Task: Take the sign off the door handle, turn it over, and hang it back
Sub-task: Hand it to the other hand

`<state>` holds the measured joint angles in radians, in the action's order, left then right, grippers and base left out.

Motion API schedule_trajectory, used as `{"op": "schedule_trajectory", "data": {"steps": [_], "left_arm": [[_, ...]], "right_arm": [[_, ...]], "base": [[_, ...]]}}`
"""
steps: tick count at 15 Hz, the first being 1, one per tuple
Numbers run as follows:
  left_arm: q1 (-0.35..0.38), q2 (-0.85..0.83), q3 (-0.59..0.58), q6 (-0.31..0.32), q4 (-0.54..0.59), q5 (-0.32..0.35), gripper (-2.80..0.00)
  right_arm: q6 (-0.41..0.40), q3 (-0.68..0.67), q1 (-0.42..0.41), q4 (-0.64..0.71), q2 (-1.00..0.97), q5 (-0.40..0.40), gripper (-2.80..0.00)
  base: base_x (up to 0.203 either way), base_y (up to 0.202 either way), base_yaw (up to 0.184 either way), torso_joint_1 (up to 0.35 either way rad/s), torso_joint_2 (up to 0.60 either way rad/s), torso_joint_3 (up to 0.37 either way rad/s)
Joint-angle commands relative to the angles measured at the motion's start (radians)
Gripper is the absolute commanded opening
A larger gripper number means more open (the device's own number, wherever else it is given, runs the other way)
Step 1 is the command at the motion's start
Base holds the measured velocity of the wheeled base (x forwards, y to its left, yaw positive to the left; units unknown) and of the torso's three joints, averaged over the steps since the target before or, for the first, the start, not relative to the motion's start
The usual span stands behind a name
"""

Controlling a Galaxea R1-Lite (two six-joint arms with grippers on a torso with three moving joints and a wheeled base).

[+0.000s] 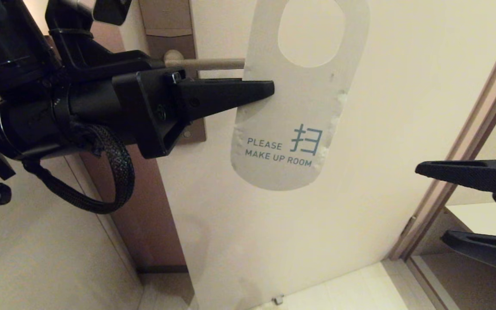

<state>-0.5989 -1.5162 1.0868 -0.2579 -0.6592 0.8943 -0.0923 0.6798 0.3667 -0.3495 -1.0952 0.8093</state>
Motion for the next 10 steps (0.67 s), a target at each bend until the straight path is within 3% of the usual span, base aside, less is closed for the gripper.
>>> {"op": "schedule_trajectory", "data": {"steps": [1,6,10], "left_arm": [[-0.002,-0.002,-0.002,-0.003,-0.018,0.005,-2.8],[-0.002,-0.001,-0.004,-0.004,-0.022,0.005,-2.8],[-0.002,-0.006,-0.005,-0.004,-0.023,0.005,-2.8]], "right_arm": [[0.003,0.002,0.052,-0.032,-0.076,-0.021,0.0],[0.017,0.105,0.194,-0.049,-0.183,-0.121,0.0],[0.017,0.191,0.242,-0.05,-0.26,-0.153,0.0]], "base": [[0.0,0.0,0.0,0.0,0.0,0.0],[0.0,0.0,0.0,0.0,0.0,0.0],[0.0,0.0,0.0,0.0,0.0,0.0]]}}
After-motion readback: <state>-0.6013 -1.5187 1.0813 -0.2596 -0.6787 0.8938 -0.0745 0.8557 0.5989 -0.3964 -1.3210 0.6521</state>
